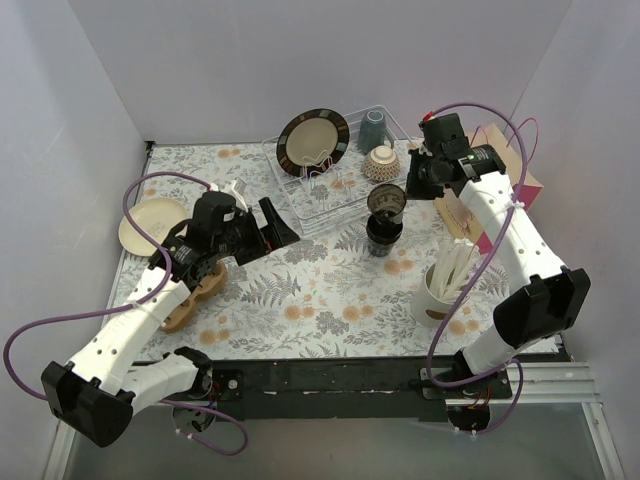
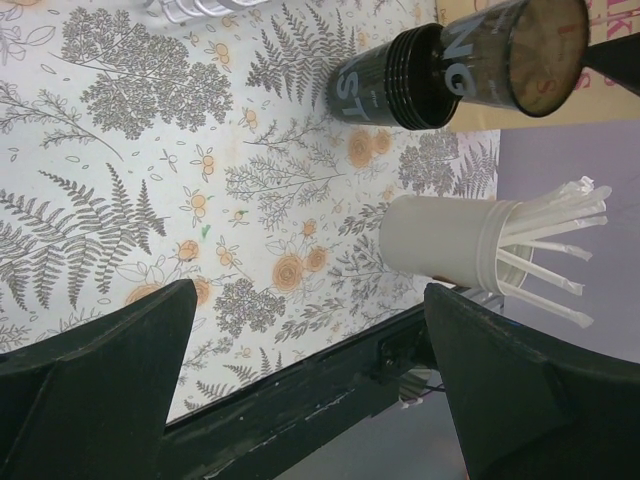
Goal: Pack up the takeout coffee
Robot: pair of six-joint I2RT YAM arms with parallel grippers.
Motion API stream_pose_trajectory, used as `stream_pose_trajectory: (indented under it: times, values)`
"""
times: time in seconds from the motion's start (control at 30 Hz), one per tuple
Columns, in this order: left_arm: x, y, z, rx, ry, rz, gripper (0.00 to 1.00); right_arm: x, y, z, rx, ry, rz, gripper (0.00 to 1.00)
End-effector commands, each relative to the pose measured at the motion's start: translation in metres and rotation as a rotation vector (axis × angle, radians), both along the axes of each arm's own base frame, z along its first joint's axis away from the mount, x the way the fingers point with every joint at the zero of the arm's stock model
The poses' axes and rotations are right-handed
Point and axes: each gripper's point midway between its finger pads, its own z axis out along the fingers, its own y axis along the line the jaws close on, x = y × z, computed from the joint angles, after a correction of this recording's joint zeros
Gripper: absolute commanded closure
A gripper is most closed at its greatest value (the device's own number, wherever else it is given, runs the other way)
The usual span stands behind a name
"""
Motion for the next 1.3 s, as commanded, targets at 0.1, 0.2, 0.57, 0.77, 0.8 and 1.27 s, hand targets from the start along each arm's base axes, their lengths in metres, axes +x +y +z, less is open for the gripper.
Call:
stream_pose_trajectory:
  times: [0.1, 0.2, 0.57, 0.77, 0.8, 1.27]
  values:
    - [0.003, 0.009, 0.026, 0.025, -0.078, 0.024, 0.02, -0.012, 0.004, 0.060, 0.088, -0.111, 0.014, 0.99]
    - [0.003, 0.010, 0.028, 0.034, -0.081, 0.029, 0.02, -0.020, 0.013, 0.068, 0.148, -0.110, 0.044, 0.99]
    - [-0.003, 0.022, 0.026, 0.069, -0.068, 0.065, 0.02, -0.072, 0.078, 0.063, 0.445, -0.039, 0.199, 0.99]
    - [-0.013, 0.025, 0.012, 0.089, -0.033, 0.048, 0.02, -0.109, 0.122, 0.028, 0.525, 0.049, 0.263, 0.99]
    - [-0.015, 0.027, 0.009, 0.089, -0.023, 0.053, 0.02, -0.110, 0.127, 0.026, 0.527, 0.050, 0.265, 0.99]
    - [-0.032, 0.024, -0.034, 0.053, 0.089, 0.054, 0.02, -0.126, 0.164, -0.029, 0.528, 0.110, 0.365, 0.99]
